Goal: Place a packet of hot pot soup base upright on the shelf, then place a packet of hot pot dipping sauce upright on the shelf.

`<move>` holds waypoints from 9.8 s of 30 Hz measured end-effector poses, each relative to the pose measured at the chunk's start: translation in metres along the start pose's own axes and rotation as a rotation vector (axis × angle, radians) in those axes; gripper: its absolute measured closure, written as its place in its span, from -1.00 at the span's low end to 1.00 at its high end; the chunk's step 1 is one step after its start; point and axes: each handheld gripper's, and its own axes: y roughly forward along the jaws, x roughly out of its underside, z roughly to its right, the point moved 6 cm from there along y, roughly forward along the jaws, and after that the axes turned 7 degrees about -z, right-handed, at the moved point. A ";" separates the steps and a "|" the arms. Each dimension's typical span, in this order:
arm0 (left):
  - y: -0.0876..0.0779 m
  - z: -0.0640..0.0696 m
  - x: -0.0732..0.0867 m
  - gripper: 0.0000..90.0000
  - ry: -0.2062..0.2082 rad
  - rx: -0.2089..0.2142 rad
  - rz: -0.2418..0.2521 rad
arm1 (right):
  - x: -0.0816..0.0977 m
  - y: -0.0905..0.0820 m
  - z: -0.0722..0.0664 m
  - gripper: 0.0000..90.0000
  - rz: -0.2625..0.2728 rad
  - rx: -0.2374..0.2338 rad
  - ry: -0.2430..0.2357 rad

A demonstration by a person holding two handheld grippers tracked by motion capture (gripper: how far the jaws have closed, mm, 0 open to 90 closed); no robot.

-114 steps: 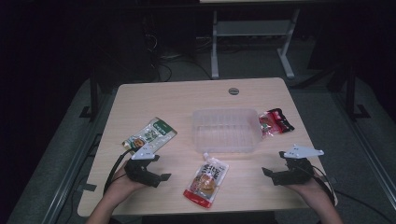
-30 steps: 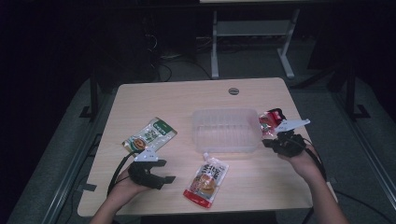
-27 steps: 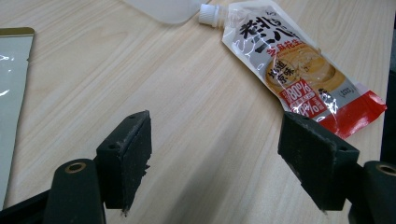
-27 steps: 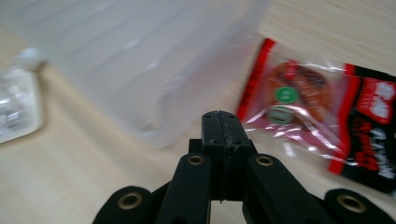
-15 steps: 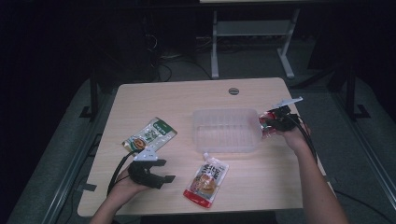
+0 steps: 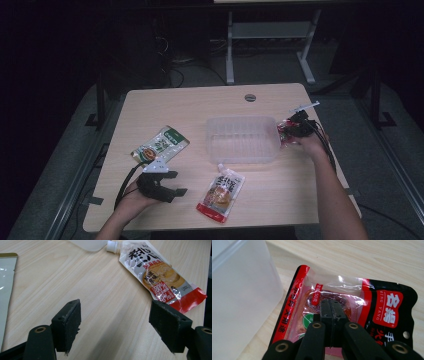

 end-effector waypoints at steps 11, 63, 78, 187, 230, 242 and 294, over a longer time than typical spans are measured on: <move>0.001 0.001 0.001 -0.44 0.009 0.006 -0.010 | 0.014 -0.008 -0.004 1.00 -0.007 -0.013 -0.012; 0.002 0.005 0.000 -0.45 0.017 0.013 -0.004 | 0.122 -0.074 -0.113 1.00 -0.063 -0.163 -0.200; 0.002 0.005 -0.001 -0.45 0.022 0.013 -0.012 | 0.102 -0.069 -0.131 1.00 -0.034 -0.180 -0.266; 0.172 0.100 -0.142 1.00 0.262 0.189 -0.118 | 0.141 -0.080 -0.070 -0.20 0.041 -0.398 0.037; 0.169 0.094 -0.140 1.00 0.236 0.193 -0.122 | 0.122 -0.107 -0.096 1.00 0.211 -0.633 -0.121; 0.128 0.089 -0.140 0.97 0.219 0.224 -0.065 | 0.115 -0.126 -0.101 1.00 0.298 -0.660 -0.138; 0.001 0.003 -0.009 -0.49 0.059 -0.023 -0.021 | -0.020 -0.124 -0.136 1.00 0.464 -0.625 -0.214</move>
